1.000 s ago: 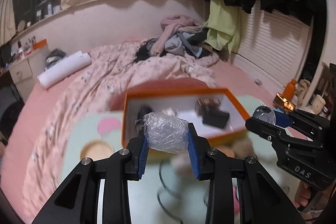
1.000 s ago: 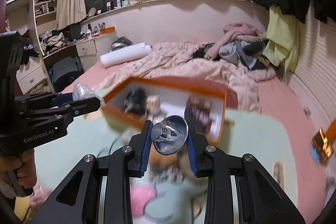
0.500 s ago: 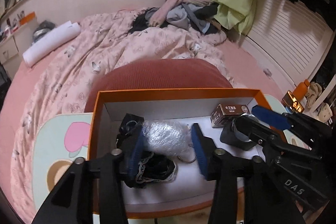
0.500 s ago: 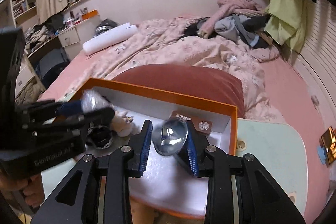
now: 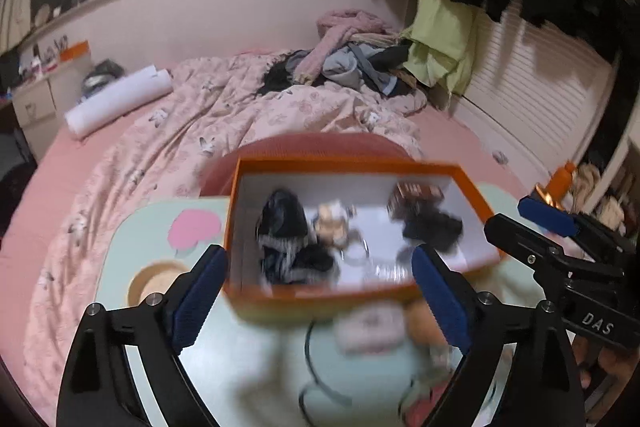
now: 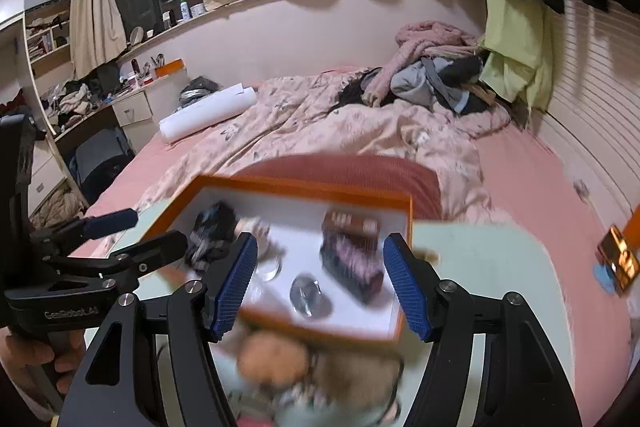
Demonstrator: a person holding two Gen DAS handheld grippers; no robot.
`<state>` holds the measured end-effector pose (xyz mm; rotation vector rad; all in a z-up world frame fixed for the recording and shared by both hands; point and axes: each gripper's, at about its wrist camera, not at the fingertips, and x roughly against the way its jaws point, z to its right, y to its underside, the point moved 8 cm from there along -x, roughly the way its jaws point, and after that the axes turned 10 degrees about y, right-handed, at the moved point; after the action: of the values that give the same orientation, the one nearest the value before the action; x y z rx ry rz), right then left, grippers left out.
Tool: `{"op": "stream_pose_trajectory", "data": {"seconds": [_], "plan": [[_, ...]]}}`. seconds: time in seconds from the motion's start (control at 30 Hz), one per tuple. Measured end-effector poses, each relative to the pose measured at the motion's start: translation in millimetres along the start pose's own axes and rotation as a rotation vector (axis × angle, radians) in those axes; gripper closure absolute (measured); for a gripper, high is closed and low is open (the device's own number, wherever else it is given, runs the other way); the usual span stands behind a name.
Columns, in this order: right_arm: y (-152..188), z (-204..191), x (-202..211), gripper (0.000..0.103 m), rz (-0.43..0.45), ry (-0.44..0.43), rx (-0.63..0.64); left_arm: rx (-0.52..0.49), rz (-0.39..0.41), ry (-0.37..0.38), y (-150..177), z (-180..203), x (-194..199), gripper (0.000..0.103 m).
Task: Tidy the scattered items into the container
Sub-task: 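Carry the plastic bag into the orange box with the left gripper while the right carries the knob in, then withdraw both grippers from the box back over the table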
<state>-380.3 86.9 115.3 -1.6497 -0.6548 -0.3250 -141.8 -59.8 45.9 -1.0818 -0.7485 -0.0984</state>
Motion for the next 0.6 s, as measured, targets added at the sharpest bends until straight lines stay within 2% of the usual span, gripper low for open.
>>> {"op": "stream_pose_trajectory", "data": {"seconds": [0.07,0.17,0.27,0.33,0.43,0.47,0.53,0.6], "plan": [[19,1,9,0.026,-0.017,0.050,0.012,-0.014,-0.010,-0.008,20,5,7,0.008],[49,-1,20,0.025,-0.042,0.082,0.042,-0.039,-0.048,-0.016,54,15,9,0.008],[79,-1,26,0.025,-0.082,0.100,0.050,-0.044,-0.065,-0.069,80,18,12,0.008],[96,0,25,0.025,-0.123,0.107,0.051,-0.016,-0.084,-0.085,94,16,10,0.008],[118,0,23,0.025,-0.158,0.120,0.055,0.066,-0.162,-0.068,120,11,3,0.007],[123,1,22,0.025,-0.165,0.130,0.057,0.047,-0.139,-0.093,121,11,5,0.007],[132,3,16,0.025,-0.198,0.147,0.059,0.011,-0.153,-0.145,127,10,4,0.005],[138,5,12,0.015,-0.210,0.148,0.047,0.015,-0.151,-0.150,128,9,4,0.004]]}}
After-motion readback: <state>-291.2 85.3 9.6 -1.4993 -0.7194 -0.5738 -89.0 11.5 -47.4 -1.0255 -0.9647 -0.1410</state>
